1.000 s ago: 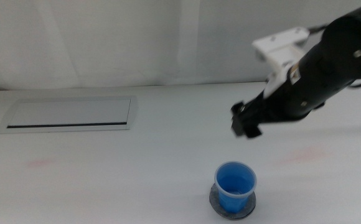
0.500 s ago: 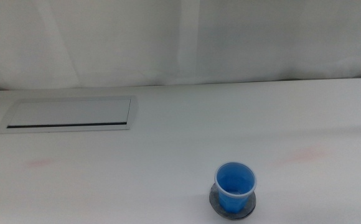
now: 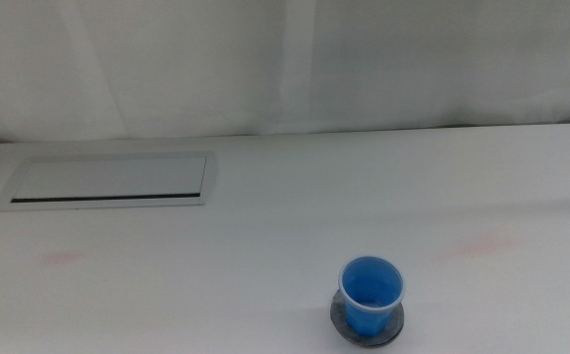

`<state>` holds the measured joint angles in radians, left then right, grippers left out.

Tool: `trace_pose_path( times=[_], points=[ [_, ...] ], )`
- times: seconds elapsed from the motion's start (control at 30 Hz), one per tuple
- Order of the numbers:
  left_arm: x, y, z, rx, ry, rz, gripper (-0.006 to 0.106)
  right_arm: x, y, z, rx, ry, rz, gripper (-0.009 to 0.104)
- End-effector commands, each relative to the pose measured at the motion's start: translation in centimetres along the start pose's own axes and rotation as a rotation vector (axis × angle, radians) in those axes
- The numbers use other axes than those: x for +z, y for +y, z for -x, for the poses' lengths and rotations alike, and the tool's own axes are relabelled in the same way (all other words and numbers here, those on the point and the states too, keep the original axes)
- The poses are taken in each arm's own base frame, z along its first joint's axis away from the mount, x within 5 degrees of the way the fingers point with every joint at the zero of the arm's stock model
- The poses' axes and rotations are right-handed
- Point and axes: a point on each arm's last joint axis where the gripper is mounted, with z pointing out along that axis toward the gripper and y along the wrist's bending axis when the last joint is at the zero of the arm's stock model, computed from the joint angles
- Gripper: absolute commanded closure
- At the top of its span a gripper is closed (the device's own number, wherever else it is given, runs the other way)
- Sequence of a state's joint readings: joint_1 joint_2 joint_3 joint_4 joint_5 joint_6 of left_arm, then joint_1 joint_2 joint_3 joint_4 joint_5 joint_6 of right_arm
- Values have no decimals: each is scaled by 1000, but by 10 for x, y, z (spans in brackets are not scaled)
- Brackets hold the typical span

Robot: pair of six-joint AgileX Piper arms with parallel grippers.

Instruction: Place an empty cup on a cup mat.

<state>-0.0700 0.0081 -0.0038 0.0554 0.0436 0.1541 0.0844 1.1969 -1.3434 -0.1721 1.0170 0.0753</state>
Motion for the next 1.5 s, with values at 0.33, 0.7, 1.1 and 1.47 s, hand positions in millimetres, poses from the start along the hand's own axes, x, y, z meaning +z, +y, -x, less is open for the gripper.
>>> trace_pose_path(
  times=[0.33,0.7,1.1,1.47],
  points=[
    [-2,-2,-10,-8,-12,3,103,-88,-5,-41,-2,-346,71,98],
    [-2,-2,-10,-8,-12,3,103,-119,-6,-173,52,-539,78,98],
    [-2,-2,-10,-8,-12,3,103,-17,13,-219,62,-553,128,98],
    [-2,-2,-10,-8,-12,3,103,5,17,-238,10,-518,117,98]
  ],
)
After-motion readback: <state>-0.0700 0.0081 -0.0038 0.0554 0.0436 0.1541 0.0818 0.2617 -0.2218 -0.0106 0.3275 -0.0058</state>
